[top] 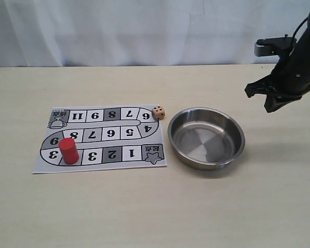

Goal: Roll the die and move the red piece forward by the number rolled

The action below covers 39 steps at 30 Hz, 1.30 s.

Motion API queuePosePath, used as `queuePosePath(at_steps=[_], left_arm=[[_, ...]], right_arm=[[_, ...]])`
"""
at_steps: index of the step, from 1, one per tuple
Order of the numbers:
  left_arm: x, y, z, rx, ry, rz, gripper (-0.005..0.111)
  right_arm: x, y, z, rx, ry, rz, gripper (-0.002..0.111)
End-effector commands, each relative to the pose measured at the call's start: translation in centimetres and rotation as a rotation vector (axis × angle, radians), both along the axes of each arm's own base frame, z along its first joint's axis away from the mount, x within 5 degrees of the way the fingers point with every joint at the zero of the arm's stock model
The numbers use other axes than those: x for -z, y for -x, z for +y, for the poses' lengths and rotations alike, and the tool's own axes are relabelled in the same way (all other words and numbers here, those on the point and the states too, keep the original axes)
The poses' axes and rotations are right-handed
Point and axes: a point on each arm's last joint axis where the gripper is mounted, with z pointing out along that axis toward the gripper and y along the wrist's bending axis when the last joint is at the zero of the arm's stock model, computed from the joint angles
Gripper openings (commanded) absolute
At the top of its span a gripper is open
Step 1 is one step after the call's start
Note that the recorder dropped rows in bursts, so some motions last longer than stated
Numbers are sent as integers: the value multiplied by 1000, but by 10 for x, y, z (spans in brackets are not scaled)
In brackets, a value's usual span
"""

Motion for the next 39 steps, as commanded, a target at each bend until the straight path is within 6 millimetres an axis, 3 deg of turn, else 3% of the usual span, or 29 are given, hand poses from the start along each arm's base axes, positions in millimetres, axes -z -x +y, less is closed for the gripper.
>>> queuePosePath(at_steps=[1, 8, 11, 23, 30, 39], left_arm=[[-2, 0, 0, 1, 4, -12, 0], [-2, 0, 0, 1, 4, -12, 0], [-2, 0, 0, 1, 4, -12, 0], [-2, 0, 0, 1, 4, -12, 0], [-3, 0, 0, 1, 4, -14, 0], [-3, 0, 0, 1, 4, -14, 0]], right_arm=[[-31, 40, -3, 11, -1, -114, 4], [-70, 126, -5, 61, -26, -306, 4], [-93, 175, -6, 69, -40, -426, 4], [-142, 298, -8, 103, -97, -853, 4], [-156, 364, -9, 94, -116, -1108, 4], [-152, 434, -11, 83, -136, -1372, 4]])
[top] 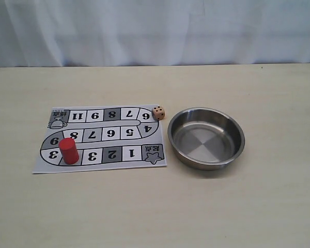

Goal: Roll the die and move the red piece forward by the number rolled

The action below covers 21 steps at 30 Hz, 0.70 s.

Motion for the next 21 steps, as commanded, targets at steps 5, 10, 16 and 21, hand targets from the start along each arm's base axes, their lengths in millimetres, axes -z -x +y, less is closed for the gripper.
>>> queuePosePath(at_steps=[5, 10, 16, 21], left_arm=[[-3, 0, 0, 1, 4, -14, 0], [-3, 0, 0, 1, 4, -14, 0], [-3, 0, 0, 1, 4, -14, 0], [-3, 0, 0, 1, 4, -14, 0]], right_arm=[[5, 32, -1, 4, -2, -122, 4], [10, 27, -1, 6, -1, -103, 4], [22, 9, 0, 54, 6, -122, 4], [36, -14, 0, 54, -4, -208, 4]])
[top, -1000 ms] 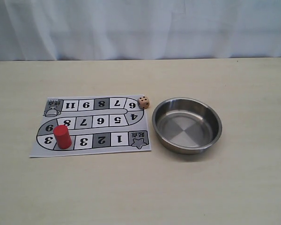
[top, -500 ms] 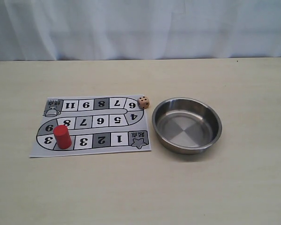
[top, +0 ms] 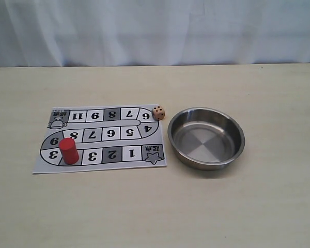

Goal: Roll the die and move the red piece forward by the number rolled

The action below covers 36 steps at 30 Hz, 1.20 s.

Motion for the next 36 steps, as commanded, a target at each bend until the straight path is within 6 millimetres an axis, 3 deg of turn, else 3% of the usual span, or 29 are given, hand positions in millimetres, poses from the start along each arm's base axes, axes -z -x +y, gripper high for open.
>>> queuePosePath(at_steps=[1, 7, 17, 18, 20, 36], left_arm=[[-3, 0, 0, 1, 4, -14, 0], [-3, 0, 0, 1, 4, -14, 0], [-3, 0, 0, 1, 4, -14, 0], [-3, 0, 0, 1, 4, -14, 0], [-3, 0, 0, 1, 4, -14, 0], [-3, 0, 0, 1, 4, -16, 0]], right_arm=[[14, -21, 0, 3, -4, -95, 4], [45, -46, -1, 5, -4, -138, 4], [137, -80, -2, 9, -6, -101, 4], [135, -80, -2, 9, -5, -122, 4], [148, -82, -2, 9, 2, 20, 4], [163, -82, -2, 7, -1, 183, 4]])
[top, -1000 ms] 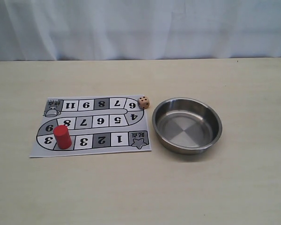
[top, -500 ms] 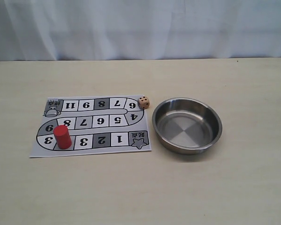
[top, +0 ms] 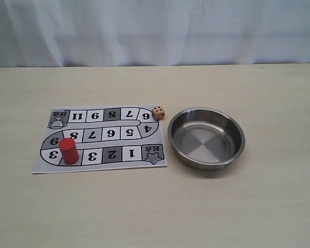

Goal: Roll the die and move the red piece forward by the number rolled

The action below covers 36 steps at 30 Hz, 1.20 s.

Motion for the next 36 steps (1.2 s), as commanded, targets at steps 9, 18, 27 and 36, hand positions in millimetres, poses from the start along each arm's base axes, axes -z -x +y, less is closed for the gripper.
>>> queuePosePath(at_steps=[9, 18, 27, 36], left_arm=[[-3, 0, 0, 1, 4, -16, 0], [-3, 0, 0, 1, 4, -14, 0], [-3, 0, 0, 1, 4, -14, 0], [-3, 0, 0, 1, 4, -14, 0]], right_arm=[[3, 0, 0, 5, -6, 18, 4], [3, 0, 0, 6, -19, 21, 4], [2, 0, 0, 6, -19, 17, 4], [2, 0, 0, 6, -19, 17, 4]])
